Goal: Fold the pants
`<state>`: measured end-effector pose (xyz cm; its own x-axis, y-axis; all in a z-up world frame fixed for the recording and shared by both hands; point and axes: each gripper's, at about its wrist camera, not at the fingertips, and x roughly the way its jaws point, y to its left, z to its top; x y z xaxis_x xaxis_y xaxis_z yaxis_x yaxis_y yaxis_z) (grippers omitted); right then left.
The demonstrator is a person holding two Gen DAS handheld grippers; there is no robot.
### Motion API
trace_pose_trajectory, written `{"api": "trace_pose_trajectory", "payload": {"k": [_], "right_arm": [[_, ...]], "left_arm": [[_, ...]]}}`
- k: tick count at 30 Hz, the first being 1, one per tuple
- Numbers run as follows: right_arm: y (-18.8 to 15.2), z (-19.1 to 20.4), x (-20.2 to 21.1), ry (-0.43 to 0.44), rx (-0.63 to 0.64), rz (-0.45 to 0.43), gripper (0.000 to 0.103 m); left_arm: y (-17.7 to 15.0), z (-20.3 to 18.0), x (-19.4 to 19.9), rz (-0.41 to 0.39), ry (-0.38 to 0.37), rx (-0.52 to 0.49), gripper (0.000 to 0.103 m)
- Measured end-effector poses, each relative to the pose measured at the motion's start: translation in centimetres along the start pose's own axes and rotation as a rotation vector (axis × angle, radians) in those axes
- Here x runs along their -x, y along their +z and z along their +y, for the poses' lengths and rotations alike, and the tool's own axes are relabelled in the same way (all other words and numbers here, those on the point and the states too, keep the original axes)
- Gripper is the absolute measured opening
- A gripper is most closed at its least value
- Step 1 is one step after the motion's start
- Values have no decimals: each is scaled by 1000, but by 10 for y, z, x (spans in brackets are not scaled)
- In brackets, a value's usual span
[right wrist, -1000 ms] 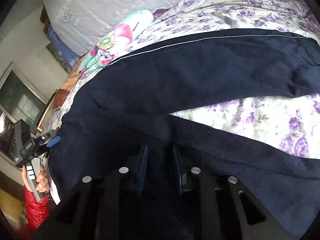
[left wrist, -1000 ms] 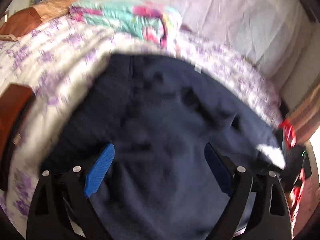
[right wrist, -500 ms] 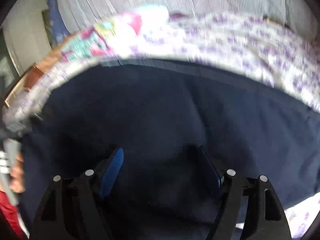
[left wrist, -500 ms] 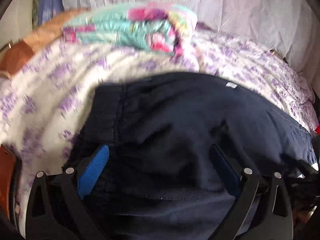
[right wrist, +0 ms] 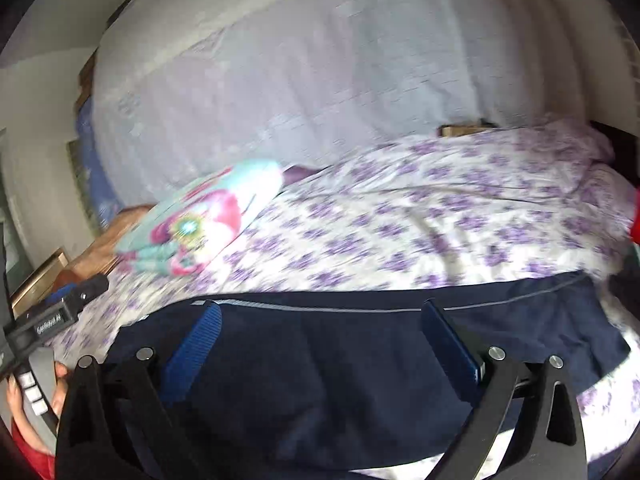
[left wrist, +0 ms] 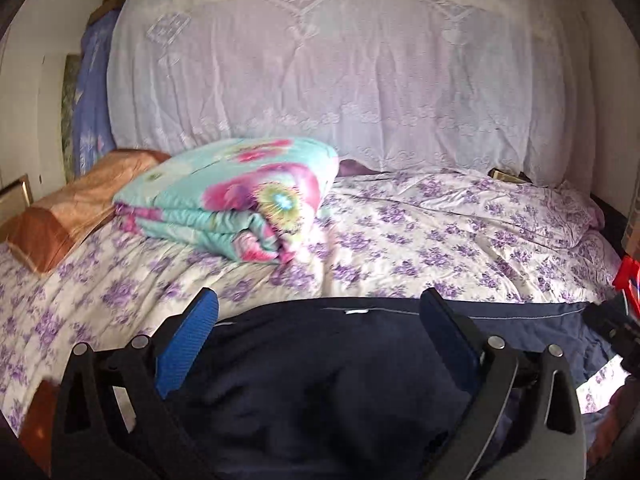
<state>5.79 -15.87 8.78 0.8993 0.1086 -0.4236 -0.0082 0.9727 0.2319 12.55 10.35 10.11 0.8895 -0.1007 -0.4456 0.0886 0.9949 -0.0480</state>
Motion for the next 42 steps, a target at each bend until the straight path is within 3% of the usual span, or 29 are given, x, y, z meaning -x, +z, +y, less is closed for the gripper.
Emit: {"api": "trace_pose_trajectory", "payload": {"k": [3, 4, 6, 7, 15, 26, 32, 42], "right_arm": [[-22, -22, 1, -50, -29, -63, 100], [-30, -26, 1, -63, -11, -62, 100], [-32, -27, -4, -98, 46, -37, 100], [-31, -25, -6, -114, 71, -30, 100], [-42, 0, -3, -183, 259, -18, 100], [-42, -10, -3, -224, 213, -13, 100], [-43, -7, 0, -219, 225, -23, 100], [-42, -8, 1, -206, 219, -20, 100]], "left_arm": [[-26, -14, -15, -34, -8, 23, 98], [-38, -17, -24, -16, -6, 26, 98], [-41, -25, -41, 105, 22, -23, 98], [-39, -25, -43, 111, 14, -24, 98], [-37, -9, -27, 55, 53, 47, 98], [-38, 11, -37, 114, 71, 122, 98], [-41, 13, -40, 132, -24, 142, 98], [-44, -7, -38, 128, 16, 52, 98]]}}
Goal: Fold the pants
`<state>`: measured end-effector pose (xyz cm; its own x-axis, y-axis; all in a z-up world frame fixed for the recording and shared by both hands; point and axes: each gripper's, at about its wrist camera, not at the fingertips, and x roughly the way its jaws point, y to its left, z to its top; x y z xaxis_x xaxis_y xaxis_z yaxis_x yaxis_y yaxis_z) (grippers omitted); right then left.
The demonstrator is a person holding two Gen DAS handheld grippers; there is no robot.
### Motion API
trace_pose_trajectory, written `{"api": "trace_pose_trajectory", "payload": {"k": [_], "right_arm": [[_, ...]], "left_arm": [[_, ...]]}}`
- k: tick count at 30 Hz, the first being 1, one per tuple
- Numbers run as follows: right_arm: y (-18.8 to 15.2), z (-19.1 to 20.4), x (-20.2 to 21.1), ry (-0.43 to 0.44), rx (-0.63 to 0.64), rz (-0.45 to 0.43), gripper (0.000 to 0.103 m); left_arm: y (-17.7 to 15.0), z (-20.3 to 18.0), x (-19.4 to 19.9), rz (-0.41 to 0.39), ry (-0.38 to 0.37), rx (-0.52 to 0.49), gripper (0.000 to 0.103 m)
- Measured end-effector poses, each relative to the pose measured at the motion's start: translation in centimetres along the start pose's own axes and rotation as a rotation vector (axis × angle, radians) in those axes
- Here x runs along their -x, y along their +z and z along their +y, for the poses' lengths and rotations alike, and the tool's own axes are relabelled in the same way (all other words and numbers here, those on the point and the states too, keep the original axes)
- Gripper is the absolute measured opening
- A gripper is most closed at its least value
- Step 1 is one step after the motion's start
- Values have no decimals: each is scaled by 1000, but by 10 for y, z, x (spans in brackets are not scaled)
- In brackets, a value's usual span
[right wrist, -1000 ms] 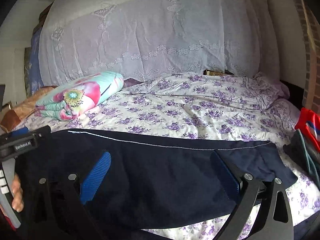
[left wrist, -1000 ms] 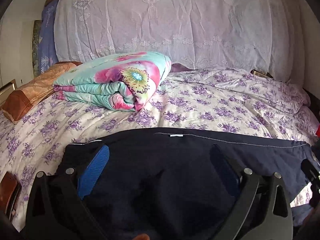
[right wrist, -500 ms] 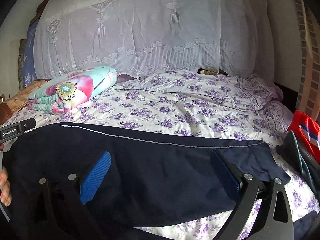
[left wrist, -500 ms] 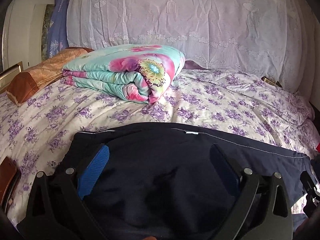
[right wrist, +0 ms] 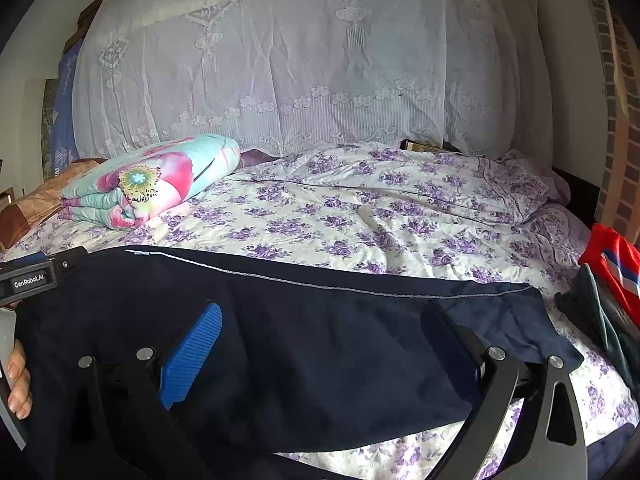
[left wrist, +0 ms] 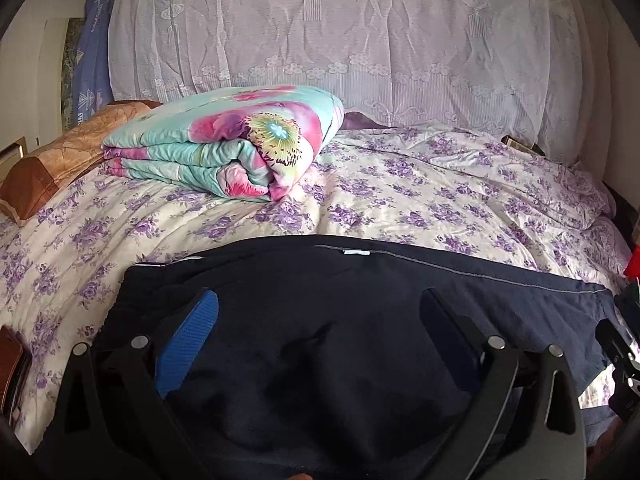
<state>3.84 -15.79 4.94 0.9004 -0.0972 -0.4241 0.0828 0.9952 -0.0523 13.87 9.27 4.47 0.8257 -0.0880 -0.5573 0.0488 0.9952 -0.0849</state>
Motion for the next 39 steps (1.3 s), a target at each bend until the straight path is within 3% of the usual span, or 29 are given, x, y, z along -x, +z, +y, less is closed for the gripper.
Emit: {"api": "trace_pose_trajectory", "payload": {"k": [14, 21, 27, 30, 34, 36, 37, 39], "right_arm": [[-1, 2, -2, 2, 5, 13, 100], [-2, -4, -9, 51, -30, 44, 100], [-6, -20, -25, 143, -119, 95, 100], [-9, -29, -31, 177, -179, 116, 100], [-12, -40, -43, 233, -255, 154, 100], [-15, -41, -51, 251, -281, 178, 100], [-17, -41, -54, 258, -286, 189, 100], [-19, -40, -57, 271, -286, 201, 100]], "left_arm": [[0, -3, 1, -3, 33, -16, 98], [3, 3, 0, 2, -15, -1, 98], [13, 50, 0, 24, -140, 209, 98], [29, 74, 6, 52, -98, 217, 98], [58, 120, 3, 107, 46, 102, 98], [59, 148, -18, 141, 116, 114, 98], [56, 160, -30, 173, 111, 145, 98], [42, 182, -58, 256, 17, 231, 98]]}}
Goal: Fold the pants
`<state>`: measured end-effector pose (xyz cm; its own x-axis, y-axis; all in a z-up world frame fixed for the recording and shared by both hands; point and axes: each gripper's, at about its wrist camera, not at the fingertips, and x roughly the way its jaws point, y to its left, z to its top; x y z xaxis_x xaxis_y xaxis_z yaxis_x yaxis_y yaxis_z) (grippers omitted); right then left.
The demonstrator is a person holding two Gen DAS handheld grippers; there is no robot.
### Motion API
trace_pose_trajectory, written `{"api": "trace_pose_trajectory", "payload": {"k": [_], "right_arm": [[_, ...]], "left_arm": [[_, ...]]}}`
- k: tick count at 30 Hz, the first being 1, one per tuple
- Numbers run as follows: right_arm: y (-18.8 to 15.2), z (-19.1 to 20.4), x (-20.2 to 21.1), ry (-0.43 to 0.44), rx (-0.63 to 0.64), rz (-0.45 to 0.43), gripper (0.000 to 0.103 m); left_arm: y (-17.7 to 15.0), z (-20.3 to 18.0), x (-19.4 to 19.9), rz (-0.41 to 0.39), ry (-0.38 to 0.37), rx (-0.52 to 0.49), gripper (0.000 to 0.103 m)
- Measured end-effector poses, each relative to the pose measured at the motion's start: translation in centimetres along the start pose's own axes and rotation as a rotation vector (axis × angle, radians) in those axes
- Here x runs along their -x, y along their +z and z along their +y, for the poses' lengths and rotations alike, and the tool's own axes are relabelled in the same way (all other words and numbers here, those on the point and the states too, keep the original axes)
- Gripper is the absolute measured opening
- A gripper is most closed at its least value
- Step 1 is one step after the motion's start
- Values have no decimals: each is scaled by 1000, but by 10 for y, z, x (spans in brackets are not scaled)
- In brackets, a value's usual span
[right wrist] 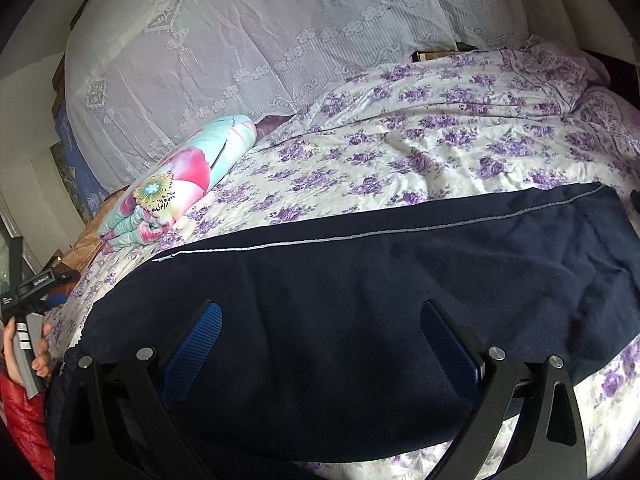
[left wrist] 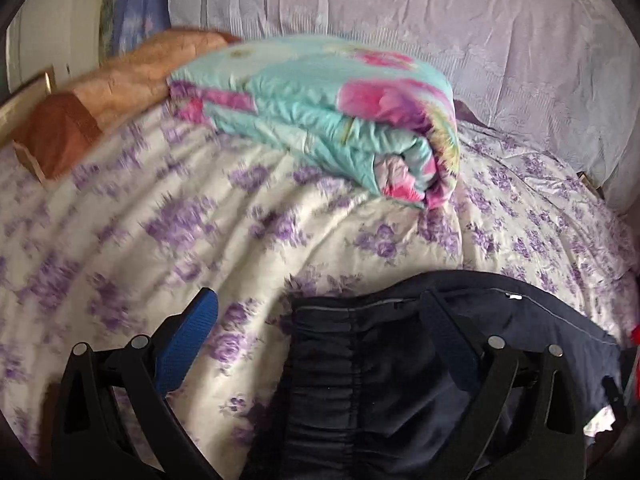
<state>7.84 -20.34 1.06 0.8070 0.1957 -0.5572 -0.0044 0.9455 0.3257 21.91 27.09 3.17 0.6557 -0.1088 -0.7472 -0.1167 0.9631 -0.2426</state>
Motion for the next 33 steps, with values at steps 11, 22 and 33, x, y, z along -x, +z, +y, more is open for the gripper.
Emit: {"api": "trace_pose_trajectory", "payload": {"k": [11, 22, 33], "right_arm": [[-1, -4, -10, 42, -27, 35, 100], [-1, -2, -9, 48, -20, 35, 100], [-1, -11, -10, 88, -75, 30, 100]], "left_arm": [[-13, 14, -47, 186, -217, -57, 98], [-12, 13, -53, 211, -349, -49, 74], [-16, 10, -53, 211, -340, -82, 70]]}}
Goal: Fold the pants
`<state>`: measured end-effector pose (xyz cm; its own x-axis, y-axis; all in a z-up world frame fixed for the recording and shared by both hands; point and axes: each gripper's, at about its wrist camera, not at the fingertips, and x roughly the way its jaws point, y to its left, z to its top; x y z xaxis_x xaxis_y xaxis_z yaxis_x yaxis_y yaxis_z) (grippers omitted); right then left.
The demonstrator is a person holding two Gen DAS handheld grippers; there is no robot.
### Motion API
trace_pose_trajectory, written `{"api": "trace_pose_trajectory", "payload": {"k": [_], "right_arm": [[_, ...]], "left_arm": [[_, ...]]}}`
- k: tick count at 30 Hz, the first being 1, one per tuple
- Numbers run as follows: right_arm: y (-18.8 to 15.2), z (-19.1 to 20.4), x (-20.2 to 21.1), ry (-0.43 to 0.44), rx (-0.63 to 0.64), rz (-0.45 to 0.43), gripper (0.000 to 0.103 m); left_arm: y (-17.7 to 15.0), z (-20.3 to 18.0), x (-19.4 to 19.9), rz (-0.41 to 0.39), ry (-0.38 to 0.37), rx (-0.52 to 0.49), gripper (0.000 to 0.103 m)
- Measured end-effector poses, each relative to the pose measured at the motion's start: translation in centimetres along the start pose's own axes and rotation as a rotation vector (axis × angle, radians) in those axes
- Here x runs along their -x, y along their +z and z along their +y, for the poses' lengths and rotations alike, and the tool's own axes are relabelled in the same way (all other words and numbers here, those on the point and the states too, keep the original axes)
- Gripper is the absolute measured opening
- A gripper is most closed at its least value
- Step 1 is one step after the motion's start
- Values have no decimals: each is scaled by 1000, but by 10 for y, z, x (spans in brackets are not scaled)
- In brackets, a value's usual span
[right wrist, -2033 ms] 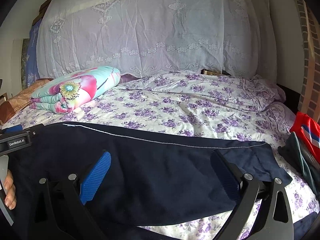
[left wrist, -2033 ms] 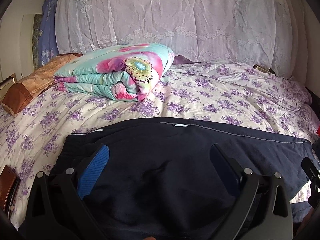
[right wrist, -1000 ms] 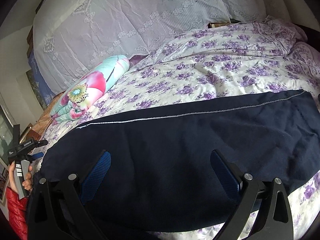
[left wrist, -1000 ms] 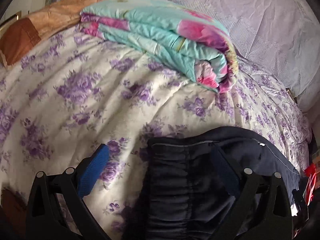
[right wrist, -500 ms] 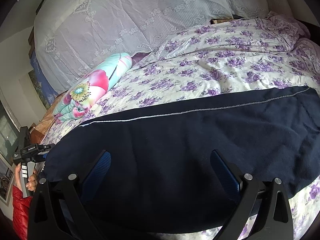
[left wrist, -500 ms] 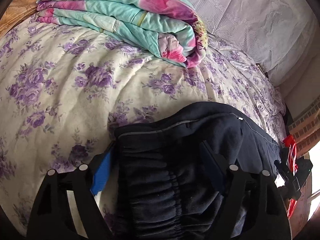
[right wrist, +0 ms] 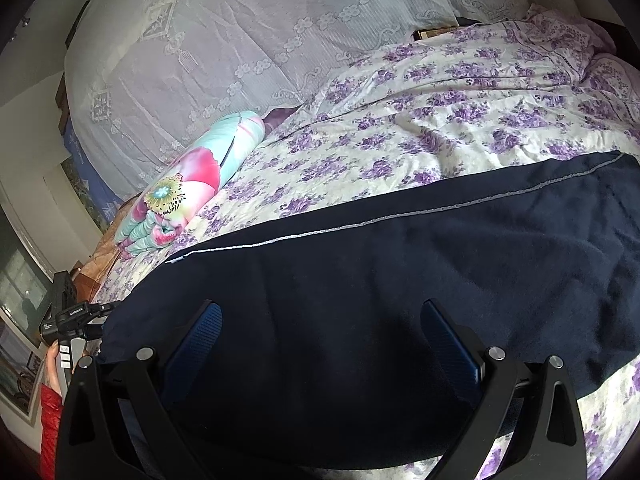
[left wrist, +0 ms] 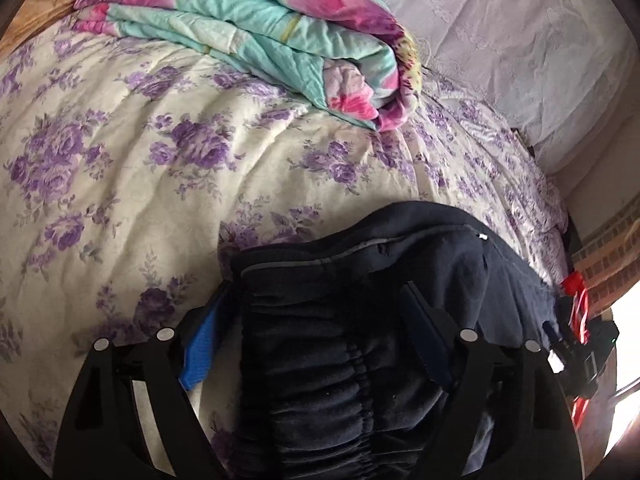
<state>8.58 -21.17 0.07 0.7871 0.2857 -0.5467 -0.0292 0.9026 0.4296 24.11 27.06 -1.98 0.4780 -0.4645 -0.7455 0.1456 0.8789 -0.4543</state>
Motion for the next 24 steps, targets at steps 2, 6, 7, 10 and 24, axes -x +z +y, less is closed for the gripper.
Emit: {"api": "trace_pose_trajectory", "payload": {"k": [2, 6, 7, 10, 24], "right_arm": [[0, 1, 0, 5, 5, -2, 100], [3, 7, 4, 31, 35, -1, 100], [7, 10, 7, 46, 49, -10, 100], [30, 28, 12, 88, 173, -28, 100], [100, 29, -136, 23, 610, 338, 88]], "left_arm": [[-1, -5, 3, -14, -1, -20, 58], [2, 4, 20, -88, -46, 24, 45], [2, -1, 26, -116, -47, 5, 45], [0, -16, 38, -175, -27, -56, 45], [5, -5, 27, -147, -19, -15, 45]]}}
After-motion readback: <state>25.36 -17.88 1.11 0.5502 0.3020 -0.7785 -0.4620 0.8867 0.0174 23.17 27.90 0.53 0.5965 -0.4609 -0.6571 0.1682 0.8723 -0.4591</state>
